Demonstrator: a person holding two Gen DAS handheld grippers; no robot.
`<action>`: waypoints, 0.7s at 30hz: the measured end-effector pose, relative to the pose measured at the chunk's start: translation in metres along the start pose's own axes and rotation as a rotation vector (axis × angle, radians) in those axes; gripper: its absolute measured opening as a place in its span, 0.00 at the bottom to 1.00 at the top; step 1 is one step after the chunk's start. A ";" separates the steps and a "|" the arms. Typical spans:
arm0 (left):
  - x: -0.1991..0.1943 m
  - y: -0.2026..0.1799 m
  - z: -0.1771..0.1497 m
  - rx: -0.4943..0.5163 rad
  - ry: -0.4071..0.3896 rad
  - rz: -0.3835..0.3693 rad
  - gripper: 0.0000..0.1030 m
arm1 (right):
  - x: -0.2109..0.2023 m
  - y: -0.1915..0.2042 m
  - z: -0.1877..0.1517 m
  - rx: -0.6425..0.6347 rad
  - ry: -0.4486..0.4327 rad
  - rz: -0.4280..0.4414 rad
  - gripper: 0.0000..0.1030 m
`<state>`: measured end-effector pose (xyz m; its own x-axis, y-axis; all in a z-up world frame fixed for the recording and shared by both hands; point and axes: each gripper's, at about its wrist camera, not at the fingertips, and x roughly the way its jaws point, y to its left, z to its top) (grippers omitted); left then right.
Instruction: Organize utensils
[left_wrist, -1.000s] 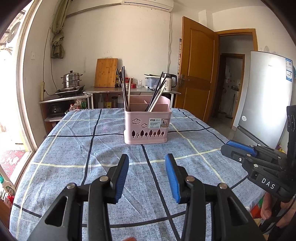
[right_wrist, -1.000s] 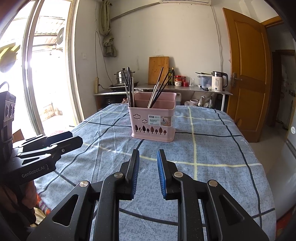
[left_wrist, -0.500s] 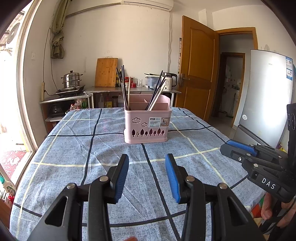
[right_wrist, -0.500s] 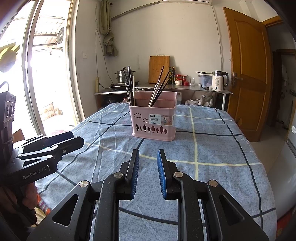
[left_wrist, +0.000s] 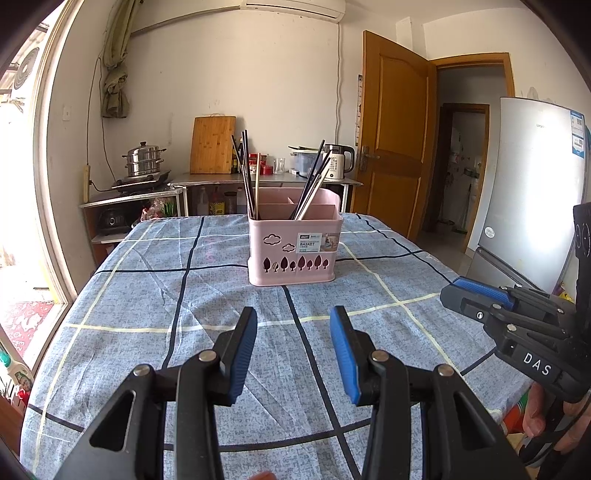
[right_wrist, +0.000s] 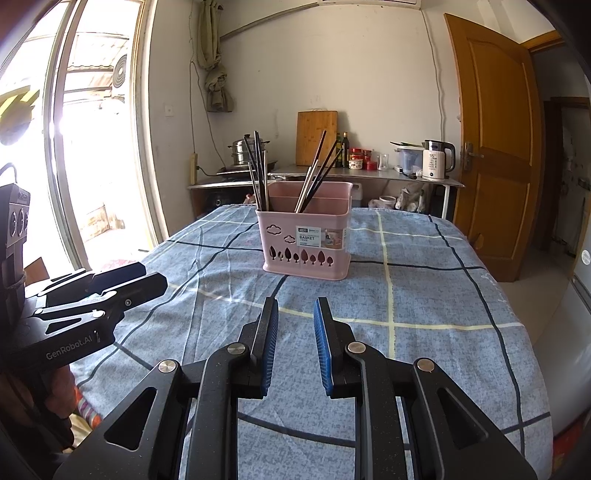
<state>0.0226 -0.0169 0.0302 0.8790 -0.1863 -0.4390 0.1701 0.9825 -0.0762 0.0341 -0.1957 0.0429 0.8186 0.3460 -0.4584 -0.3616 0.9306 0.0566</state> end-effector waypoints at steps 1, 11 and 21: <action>0.000 0.000 0.000 -0.001 0.000 -0.001 0.42 | 0.000 0.000 0.000 0.000 0.000 0.000 0.20; 0.000 -0.001 0.000 0.000 -0.001 0.000 0.42 | 0.000 -0.001 0.001 0.002 0.003 0.000 0.20; -0.001 -0.002 0.000 0.007 -0.004 0.002 0.42 | 0.000 -0.001 0.001 0.001 0.003 0.000 0.20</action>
<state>0.0216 -0.0182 0.0303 0.8808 -0.1844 -0.4360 0.1716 0.9828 -0.0690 0.0350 -0.1966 0.0433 0.8176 0.3454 -0.4607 -0.3610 0.9308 0.0573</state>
